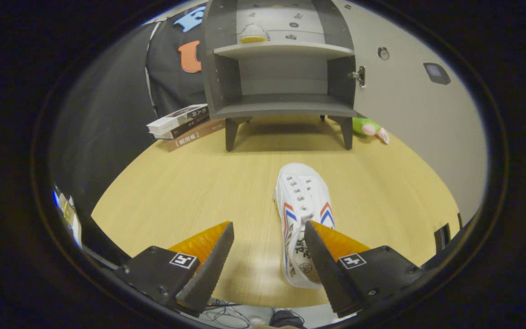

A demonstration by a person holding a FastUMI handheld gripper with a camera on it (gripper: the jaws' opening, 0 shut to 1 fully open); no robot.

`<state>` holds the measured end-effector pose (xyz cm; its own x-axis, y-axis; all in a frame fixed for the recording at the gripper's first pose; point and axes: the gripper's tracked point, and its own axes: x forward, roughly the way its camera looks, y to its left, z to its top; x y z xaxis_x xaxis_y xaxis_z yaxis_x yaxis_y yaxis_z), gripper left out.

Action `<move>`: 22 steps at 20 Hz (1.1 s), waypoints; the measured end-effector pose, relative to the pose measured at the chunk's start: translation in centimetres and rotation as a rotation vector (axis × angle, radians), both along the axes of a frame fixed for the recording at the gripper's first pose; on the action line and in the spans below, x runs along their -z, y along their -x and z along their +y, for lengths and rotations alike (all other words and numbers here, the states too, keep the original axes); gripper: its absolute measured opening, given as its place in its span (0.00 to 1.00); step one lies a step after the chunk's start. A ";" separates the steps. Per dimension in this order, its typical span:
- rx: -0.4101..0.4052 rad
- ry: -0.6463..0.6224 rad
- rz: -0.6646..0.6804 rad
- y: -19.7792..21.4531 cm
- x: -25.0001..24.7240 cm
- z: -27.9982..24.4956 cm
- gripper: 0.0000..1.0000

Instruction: Open the shoe cabinet door, grab the shoes and put them into the shoe cabinet, then close the shoe cabinet door.

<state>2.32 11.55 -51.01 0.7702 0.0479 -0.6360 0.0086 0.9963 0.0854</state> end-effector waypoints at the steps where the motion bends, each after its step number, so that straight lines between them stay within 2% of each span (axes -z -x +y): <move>1: 0.000 0.008 0.009 -0.3 0.6 -0.2 0.98; 10: -0.043 -0.039 0.014 -3.6 1.9 0.2 0.95; 12: -0.044 -0.046 0.009 -3.7 1.9 -0.3 0.84; 15: -0.032 -0.066 -0.009 -4.6 2.0 -0.8 0.53; 17: -0.026 -0.068 -0.022 -4.6 2.0 -1.3 0.28; 22: -0.032 -0.063 0.001 -4.4 1.5 -1.5 0.10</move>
<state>6.69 10.07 -52.50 0.7673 0.1126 -0.6314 -0.0231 0.9887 0.1483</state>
